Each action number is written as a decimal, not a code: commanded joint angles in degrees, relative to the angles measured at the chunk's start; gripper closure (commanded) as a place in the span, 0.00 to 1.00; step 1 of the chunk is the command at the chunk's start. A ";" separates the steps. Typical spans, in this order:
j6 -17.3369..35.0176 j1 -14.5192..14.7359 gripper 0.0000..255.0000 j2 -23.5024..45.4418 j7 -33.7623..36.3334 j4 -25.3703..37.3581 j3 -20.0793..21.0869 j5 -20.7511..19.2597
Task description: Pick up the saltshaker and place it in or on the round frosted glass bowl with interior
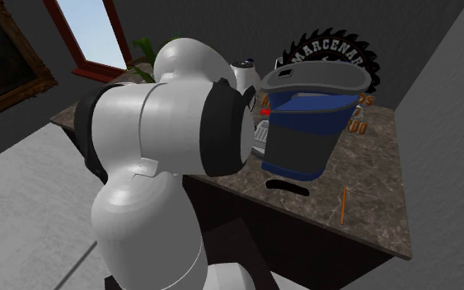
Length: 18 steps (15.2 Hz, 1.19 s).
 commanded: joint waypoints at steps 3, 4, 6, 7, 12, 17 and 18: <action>-2.98 0.31 1.00 -1.70 0.90 1.49 -0.34 -1.20; -3.66 0.38 1.00 -2.13 1.09 1.79 -0.42 -1.49; -5.03 0.50 1.00 -2.97 1.47 2.44 -0.55 -2.04; -5.72 0.56 1.00 -3.37 1.65 2.78 -0.60 -2.30; -9.22 0.80 1.00 -5.22 2.46 4.68 -0.81 -3.47; -12.79 0.97 1.00 -6.76 3.12 6.90 -0.92 -4.41; -13.51 1.00 1.00 -7.04 3.23 7.38 -0.94 -4.57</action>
